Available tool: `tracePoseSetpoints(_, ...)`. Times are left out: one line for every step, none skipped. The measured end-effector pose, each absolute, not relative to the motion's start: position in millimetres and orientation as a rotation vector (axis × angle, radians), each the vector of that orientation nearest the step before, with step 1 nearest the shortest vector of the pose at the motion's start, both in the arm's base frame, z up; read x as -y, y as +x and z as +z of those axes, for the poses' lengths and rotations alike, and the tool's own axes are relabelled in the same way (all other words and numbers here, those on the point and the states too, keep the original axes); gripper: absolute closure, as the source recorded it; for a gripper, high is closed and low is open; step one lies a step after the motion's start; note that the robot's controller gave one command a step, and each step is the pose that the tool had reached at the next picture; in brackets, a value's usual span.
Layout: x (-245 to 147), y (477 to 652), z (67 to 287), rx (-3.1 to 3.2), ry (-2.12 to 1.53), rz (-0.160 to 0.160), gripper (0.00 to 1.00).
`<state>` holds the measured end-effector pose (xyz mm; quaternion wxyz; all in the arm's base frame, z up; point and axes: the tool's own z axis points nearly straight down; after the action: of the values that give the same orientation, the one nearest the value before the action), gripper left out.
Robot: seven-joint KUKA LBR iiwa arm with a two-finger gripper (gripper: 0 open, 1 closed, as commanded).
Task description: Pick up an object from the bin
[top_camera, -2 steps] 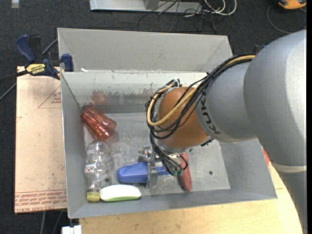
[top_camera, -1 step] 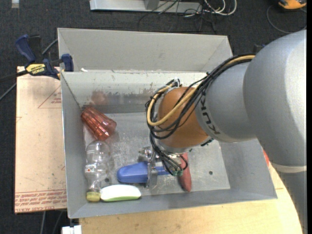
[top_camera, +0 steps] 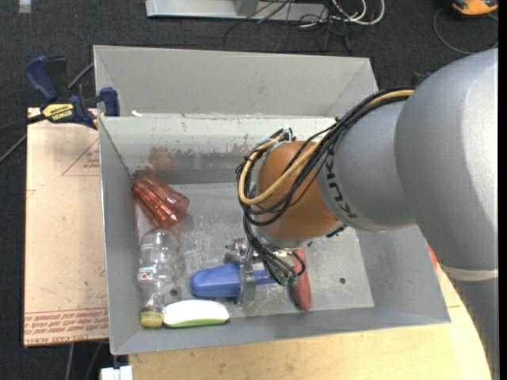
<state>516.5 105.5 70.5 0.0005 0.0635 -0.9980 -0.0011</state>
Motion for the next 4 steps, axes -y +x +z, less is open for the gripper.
tracePoseSetpoints(-105, 516.5, 70, 3.134, 0.199, -0.003, 1.00)
tracePoseSetpoints(-106, 516.5, 70, 3.134, 0.199, -0.003, 1.00)
tracePoseSetpoints(-107, 501.7, 168, 3.138, 0.166, -0.007, 1.00)
tracePoseSetpoints(-107, 501.7, 168, 3.138, 0.166, -0.007, 1.00)
